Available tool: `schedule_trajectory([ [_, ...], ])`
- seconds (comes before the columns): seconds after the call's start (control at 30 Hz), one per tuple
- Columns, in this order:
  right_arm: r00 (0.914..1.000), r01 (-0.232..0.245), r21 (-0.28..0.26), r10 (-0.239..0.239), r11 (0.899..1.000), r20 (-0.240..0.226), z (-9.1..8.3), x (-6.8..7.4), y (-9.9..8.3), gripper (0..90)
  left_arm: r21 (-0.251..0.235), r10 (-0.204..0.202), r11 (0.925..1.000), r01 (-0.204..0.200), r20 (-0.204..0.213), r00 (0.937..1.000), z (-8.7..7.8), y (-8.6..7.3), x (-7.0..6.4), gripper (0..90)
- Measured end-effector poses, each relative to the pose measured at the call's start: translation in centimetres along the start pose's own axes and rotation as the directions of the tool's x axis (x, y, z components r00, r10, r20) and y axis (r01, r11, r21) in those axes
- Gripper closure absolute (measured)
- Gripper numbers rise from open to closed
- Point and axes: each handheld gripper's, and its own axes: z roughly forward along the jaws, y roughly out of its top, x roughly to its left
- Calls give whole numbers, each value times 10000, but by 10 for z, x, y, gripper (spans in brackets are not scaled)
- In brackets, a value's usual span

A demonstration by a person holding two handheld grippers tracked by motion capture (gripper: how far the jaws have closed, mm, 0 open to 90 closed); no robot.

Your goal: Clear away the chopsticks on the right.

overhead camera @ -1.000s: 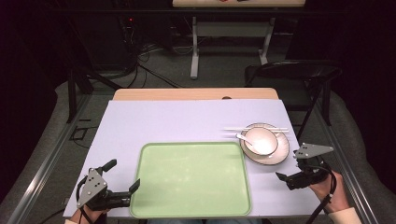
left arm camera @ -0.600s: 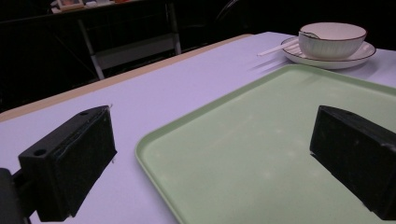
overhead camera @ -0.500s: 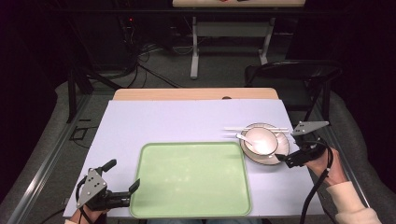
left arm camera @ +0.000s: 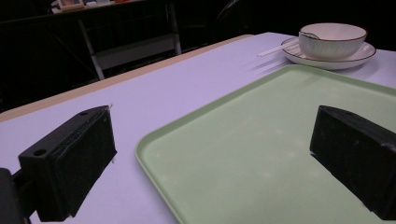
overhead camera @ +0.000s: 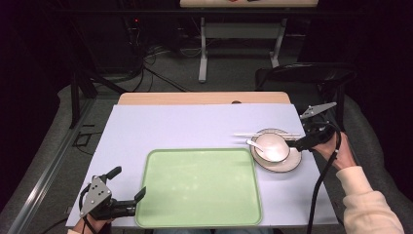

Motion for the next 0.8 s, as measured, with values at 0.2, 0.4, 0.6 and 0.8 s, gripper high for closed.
schedule_trajectory([
  [0.2, 9999, -117, 253, 119, 9996, -41, 14, -14, 13, 0, 0, -13, 10000, 13, -7, 10000, 0, 0, 0, 0],
  [0.4, 9999, -114, 504, 120, 9987, -101, 30, -30, 25, 42, -4, -47, 10000, 47, -12, 10000, 0, 0, 0, 0],
  [0.6, 9998, -137, 912, 149, 9957, -123, 47, -42, 32, 213, 16, 16, 10000, -16, 9, 10000, 0, 0, 1, 0],
  [0.8, 9991, 225, 1622, -163, 9865, -392, 70, -45, 34, 405, 21, 21, 10000, -21, 11, 10000, 0, 0, 1, 0],
])
